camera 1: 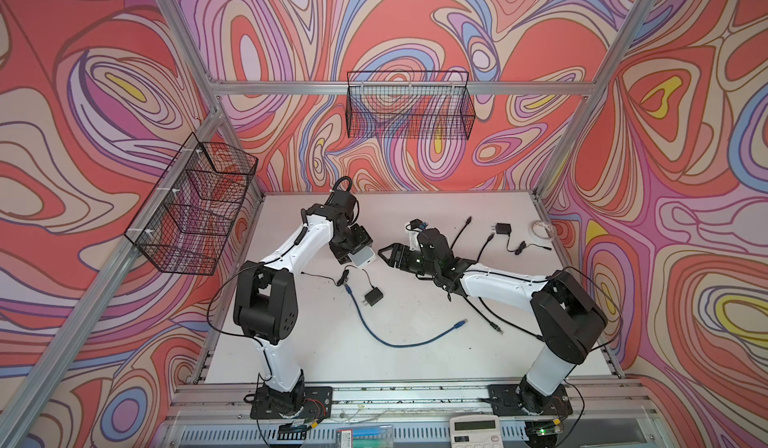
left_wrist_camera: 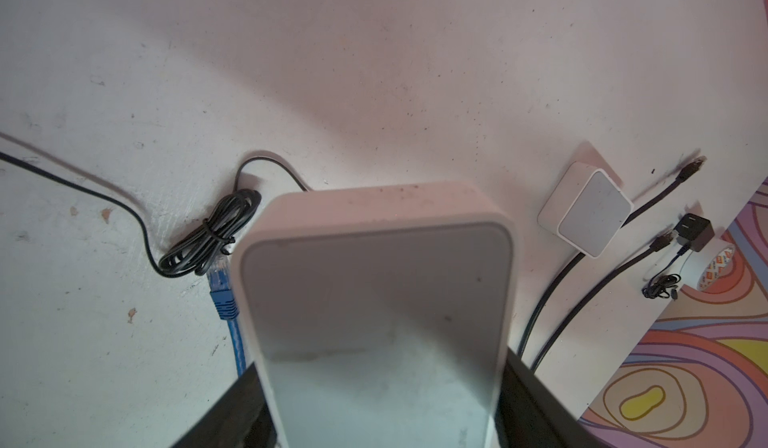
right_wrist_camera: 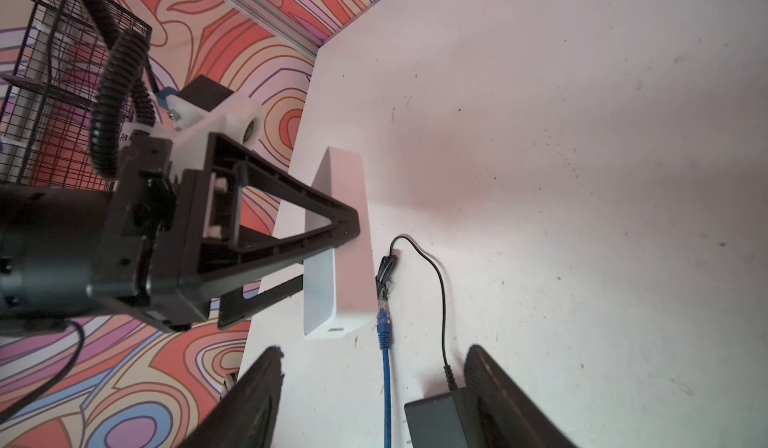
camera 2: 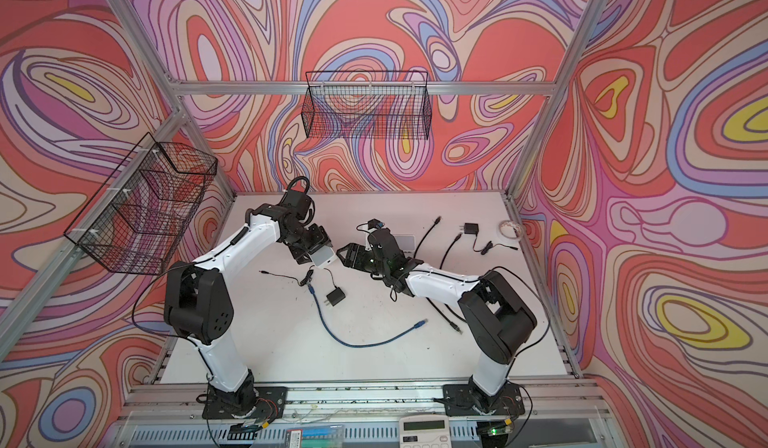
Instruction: Insert the plug into the switch port
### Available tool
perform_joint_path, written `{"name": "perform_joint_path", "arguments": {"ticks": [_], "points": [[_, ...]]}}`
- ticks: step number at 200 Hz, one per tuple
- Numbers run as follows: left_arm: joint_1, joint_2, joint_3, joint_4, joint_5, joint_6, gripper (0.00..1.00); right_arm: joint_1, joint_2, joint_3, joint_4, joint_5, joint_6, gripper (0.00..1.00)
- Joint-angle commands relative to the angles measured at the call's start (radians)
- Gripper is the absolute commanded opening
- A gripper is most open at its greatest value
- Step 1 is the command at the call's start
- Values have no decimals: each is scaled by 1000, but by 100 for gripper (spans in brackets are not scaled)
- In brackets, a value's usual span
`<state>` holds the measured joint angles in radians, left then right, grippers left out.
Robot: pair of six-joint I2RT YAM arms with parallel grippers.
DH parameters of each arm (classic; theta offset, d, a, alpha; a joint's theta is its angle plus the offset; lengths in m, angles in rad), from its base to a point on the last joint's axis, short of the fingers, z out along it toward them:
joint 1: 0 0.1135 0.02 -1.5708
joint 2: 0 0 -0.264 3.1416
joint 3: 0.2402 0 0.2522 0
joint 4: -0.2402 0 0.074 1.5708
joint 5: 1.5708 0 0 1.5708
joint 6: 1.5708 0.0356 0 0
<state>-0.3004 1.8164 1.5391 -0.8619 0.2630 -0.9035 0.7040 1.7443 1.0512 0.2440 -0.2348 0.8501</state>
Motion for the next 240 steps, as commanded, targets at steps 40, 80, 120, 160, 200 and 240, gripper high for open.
{"name": "perform_joint_path", "arguments": {"ticks": [40, 80, 120, 160, 200, 240], "points": [[-1, -31, 7, 26, 22, -18, 34, 14, 69, 24, 91, -32, 34, 71], [-3, -43, 6, 23, 18, -17, 33, 15, 87, 46, 115, -52, 44, 71], [-4, -60, 4, 20, 16, -18, 33, 17, 120, 73, 141, -76, 56, 71], [-5, -69, 3, 20, 22, -18, 33, 23, 157, 99, 148, -89, 64, 68], [-4, -72, -2, 24, 32, -18, 33, 22, 187, 110, 217, -112, 88, 64], [-4, -75, -6, 31, 41, -21, 32, 22, 215, 131, 238, -132, 103, 56]]}}
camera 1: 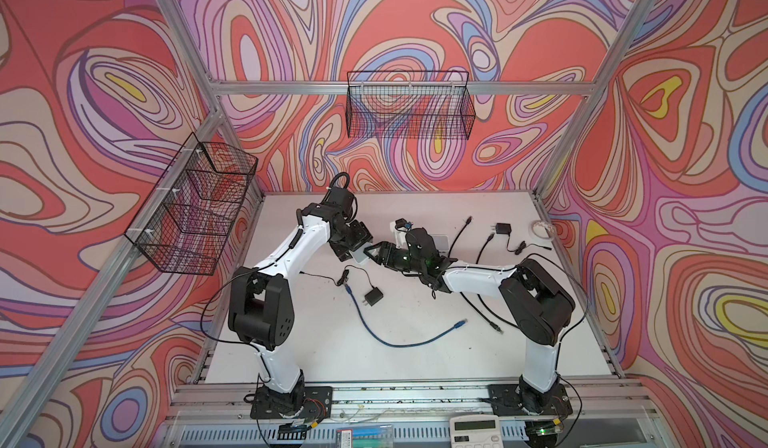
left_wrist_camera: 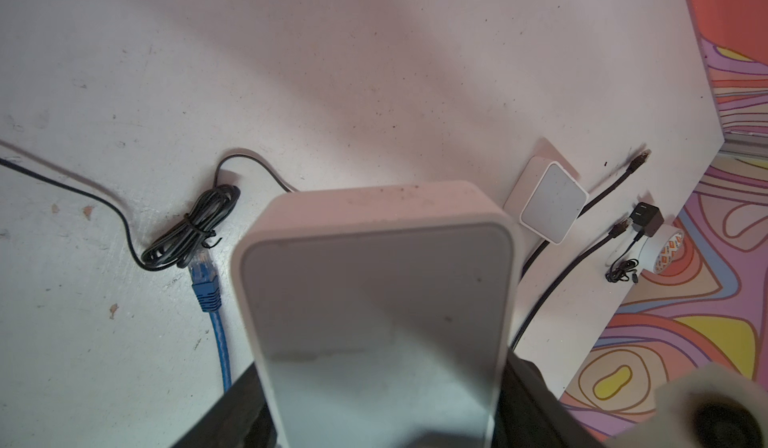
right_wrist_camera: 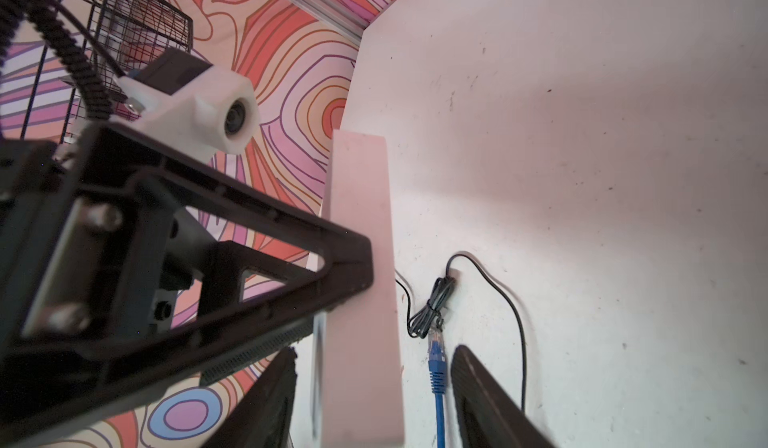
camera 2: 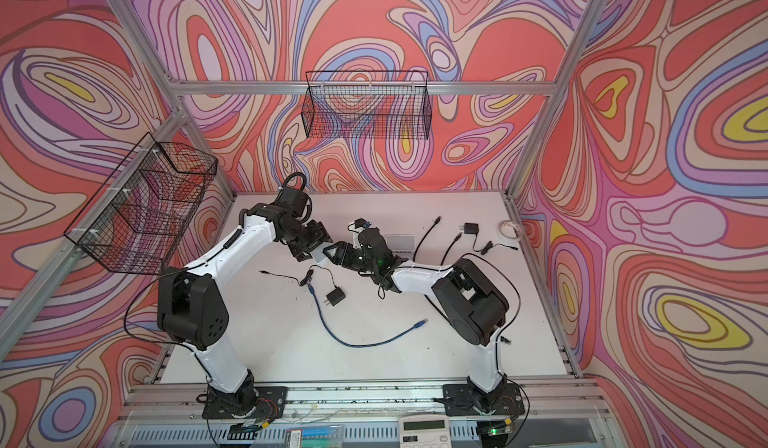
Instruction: Insert the plug into the switch port
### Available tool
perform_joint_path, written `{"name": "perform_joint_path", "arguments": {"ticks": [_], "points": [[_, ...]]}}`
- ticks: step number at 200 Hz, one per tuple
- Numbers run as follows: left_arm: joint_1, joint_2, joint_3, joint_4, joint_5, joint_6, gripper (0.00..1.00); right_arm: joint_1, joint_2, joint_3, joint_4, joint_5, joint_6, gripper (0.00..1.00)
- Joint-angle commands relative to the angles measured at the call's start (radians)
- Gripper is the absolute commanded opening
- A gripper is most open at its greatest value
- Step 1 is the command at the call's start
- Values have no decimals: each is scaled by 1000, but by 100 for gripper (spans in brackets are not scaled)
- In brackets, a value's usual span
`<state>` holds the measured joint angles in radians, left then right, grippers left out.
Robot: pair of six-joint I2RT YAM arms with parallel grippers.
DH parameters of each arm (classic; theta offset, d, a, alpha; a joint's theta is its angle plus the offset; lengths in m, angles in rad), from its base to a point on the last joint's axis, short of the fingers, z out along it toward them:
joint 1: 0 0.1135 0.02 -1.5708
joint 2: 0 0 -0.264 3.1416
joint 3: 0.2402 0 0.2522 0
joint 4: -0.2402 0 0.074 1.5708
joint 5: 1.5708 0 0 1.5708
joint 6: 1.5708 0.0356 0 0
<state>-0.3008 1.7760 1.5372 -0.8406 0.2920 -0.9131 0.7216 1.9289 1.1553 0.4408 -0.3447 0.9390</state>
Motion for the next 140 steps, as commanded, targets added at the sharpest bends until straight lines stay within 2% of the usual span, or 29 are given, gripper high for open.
{"name": "perform_joint_path", "arguments": {"ticks": [1, 43, 77, 94, 107, 113, 124, 140], "points": [[-4, -35, -5, 9, 12, -12, 32, 4, 30, 27, 41, -22, 15, 56], [-3, -40, -21, 30, 27, -19, 32, 5, 51, 20, 95, -40, 37, 41], [-3, -48, -41, 46, 42, -18, 32, 5, 64, 18, 128, -48, 41, 34], [-4, -58, -64, 60, 43, -18, 32, 6, 71, 18, 178, -69, 38, 24], [-3, -65, -77, 74, 49, -18, 33, 6, 74, 32, 156, -71, 29, 14], [-3, -69, -81, 78, 51, -17, 33, 5, 73, 39, 146, -71, 25, 13], [-3, -77, -90, 91, 59, -13, 37, 5, 74, 36, 149, -72, 29, 8], [-3, -93, -102, 106, 71, -6, 49, 6, 74, 20, 189, -79, 39, 1]]}}
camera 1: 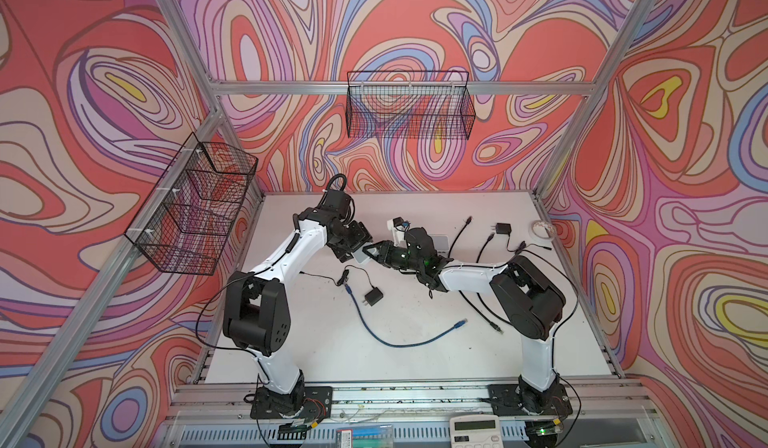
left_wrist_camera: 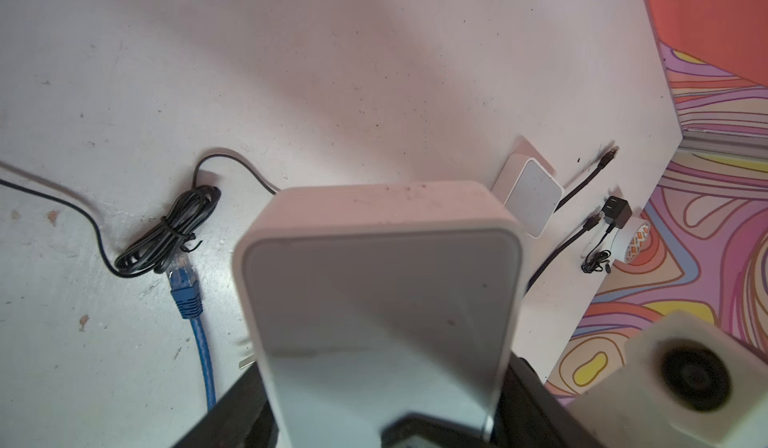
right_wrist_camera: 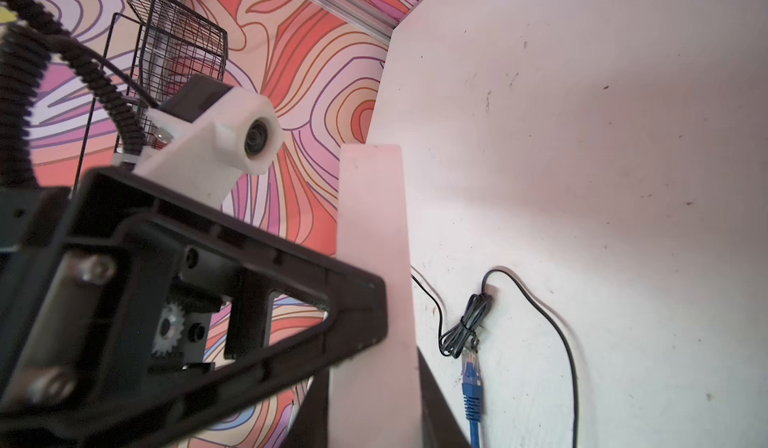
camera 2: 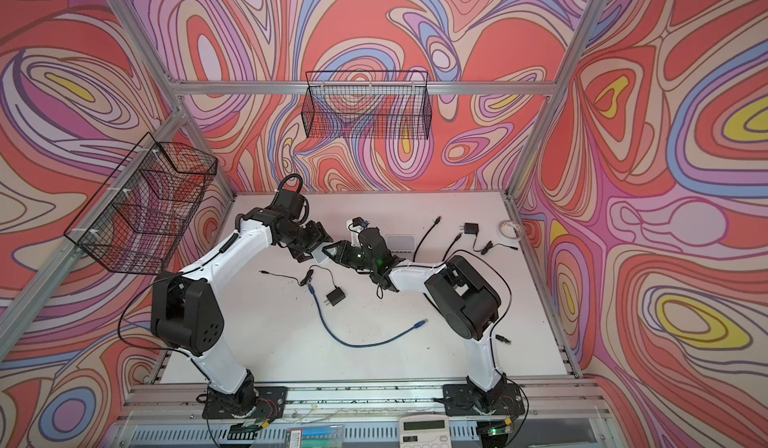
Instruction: Insert the plug into the switch port
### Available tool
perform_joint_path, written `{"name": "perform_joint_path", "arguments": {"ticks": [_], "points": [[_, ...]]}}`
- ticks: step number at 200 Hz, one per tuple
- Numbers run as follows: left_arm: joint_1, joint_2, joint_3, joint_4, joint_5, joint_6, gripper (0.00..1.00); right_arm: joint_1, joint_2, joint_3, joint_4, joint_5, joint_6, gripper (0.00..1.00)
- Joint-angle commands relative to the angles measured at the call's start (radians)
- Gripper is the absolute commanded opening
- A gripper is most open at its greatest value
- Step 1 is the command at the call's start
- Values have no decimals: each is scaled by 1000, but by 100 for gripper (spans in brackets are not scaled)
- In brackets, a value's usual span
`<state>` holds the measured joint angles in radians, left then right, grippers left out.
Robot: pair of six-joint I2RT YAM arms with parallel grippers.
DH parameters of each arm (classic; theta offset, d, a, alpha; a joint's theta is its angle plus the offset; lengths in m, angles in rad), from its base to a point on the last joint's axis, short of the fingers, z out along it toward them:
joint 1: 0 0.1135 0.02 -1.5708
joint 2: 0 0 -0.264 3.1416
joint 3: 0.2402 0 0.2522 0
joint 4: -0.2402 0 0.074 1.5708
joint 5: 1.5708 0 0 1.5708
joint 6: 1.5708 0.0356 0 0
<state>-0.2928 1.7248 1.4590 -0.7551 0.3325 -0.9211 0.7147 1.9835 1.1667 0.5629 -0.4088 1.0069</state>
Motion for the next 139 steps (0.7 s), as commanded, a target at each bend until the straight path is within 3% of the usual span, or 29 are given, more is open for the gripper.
{"name": "perform_joint_path", "arguments": {"ticks": [1, 24, 45, 55, 77, 139], "points": [[-11, -43, -25, 23, 32, 2, 50, 12, 19, 8, 70, -16, -28, 0], [-11, -72, -41, 35, 43, 12, 73, 12, 1, -20, 97, -15, -10, 0], [-6, -127, -65, 61, 49, 33, 87, 12, -39, -50, 109, -6, -3, 0], [-3, -159, -81, 85, 62, 48, 99, 12, -62, -64, 113, -5, 1, 0], [17, -252, -148, 164, 96, 64, 100, 12, -116, -103, 123, 7, 16, 0], [81, -523, -544, 633, 301, -22, 100, 12, -274, -267, 230, 10, 156, 0]]}}
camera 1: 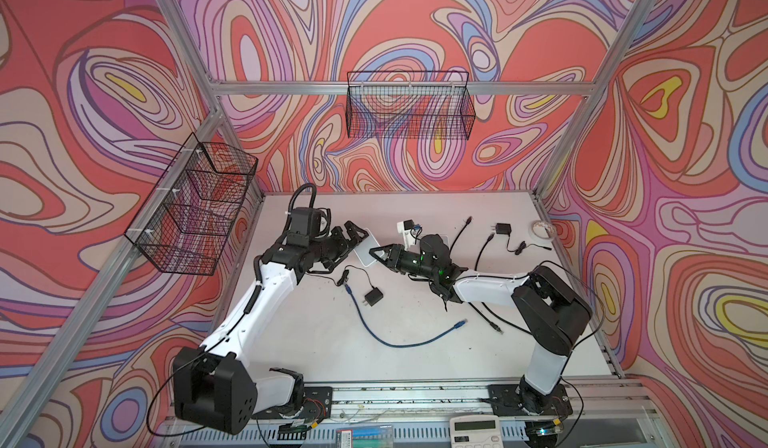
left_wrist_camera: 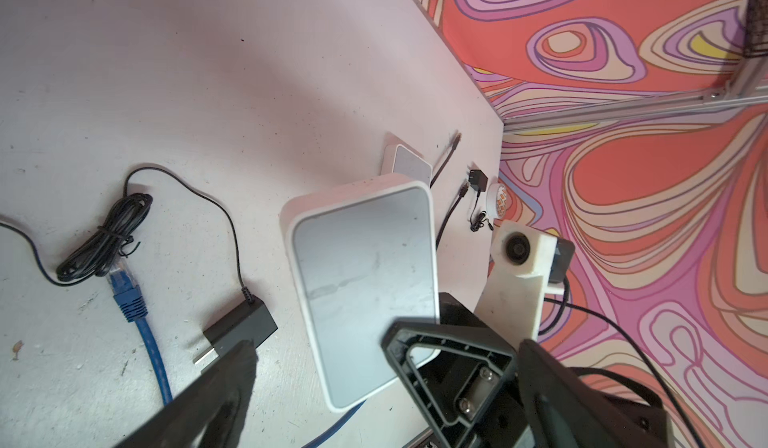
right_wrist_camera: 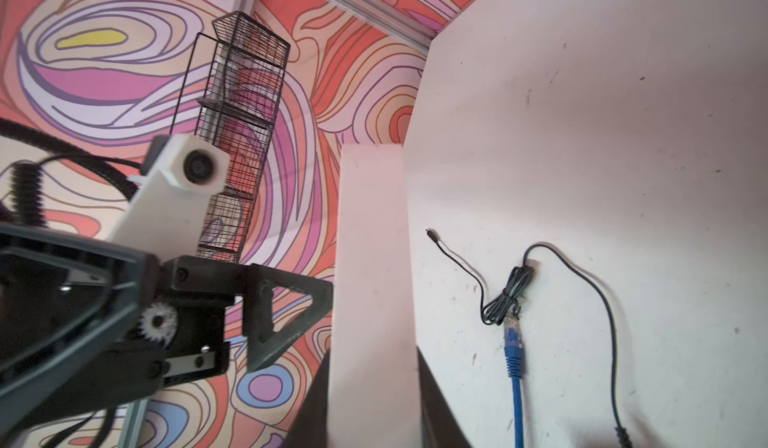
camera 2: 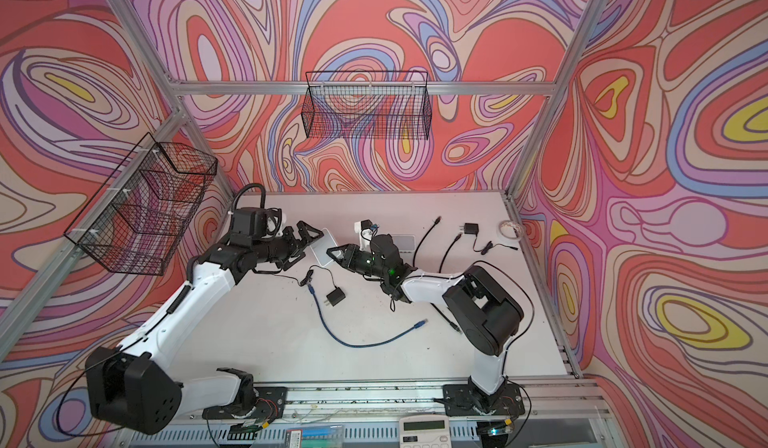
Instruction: Insert the plug into the switch port
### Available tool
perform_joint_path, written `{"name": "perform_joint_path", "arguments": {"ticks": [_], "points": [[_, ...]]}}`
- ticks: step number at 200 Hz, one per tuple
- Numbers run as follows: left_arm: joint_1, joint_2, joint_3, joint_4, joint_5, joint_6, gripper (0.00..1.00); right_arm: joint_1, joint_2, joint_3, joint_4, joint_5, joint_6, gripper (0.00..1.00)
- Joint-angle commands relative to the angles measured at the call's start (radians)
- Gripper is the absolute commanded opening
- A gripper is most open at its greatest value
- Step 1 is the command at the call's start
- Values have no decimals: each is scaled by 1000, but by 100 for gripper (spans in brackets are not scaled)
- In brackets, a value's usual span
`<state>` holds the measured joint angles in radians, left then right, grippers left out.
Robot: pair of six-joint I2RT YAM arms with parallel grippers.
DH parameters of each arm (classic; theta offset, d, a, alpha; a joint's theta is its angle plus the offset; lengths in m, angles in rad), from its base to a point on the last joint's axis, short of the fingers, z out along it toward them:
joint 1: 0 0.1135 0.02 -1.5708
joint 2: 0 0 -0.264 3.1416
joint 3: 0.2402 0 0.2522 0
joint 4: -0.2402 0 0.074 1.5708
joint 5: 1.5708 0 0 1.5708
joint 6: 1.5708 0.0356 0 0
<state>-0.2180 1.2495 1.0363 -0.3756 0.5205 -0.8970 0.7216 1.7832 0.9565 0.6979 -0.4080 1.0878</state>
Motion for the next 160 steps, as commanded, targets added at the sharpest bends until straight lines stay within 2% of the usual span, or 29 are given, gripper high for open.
{"name": "perform_joint_path", "arguments": {"ticks": [1, 40, 66, 79, 96, 125, 149, 160], "points": [[7, -50, -128, 263, 117, -49, 100, 5, -76, -60, 98, 11, 78, 0], [25, -106, -293, 527, 214, -146, 96, 5, -76, -140, 275, 8, 222, 0], [29, -128, -379, 681, 195, -205, 95, 6, -37, -156, 393, -6, 298, 0], [31, -108, -401, 761, 204, -231, 88, 5, -28, -154, 407, -15, 306, 0], [31, -57, -396, 819, 233, -263, 86, 7, -21, -159, 416, -15, 314, 0], [31, 1, -456, 1071, 233, -381, 81, 9, 13, -170, 460, -10, 336, 0], [29, 29, -456, 1124, 249, -402, 72, 13, 39, -158, 473, -13, 341, 0], [29, 32, -461, 1135, 250, -405, 71, 18, 48, -145, 464, -15, 340, 0]]}}
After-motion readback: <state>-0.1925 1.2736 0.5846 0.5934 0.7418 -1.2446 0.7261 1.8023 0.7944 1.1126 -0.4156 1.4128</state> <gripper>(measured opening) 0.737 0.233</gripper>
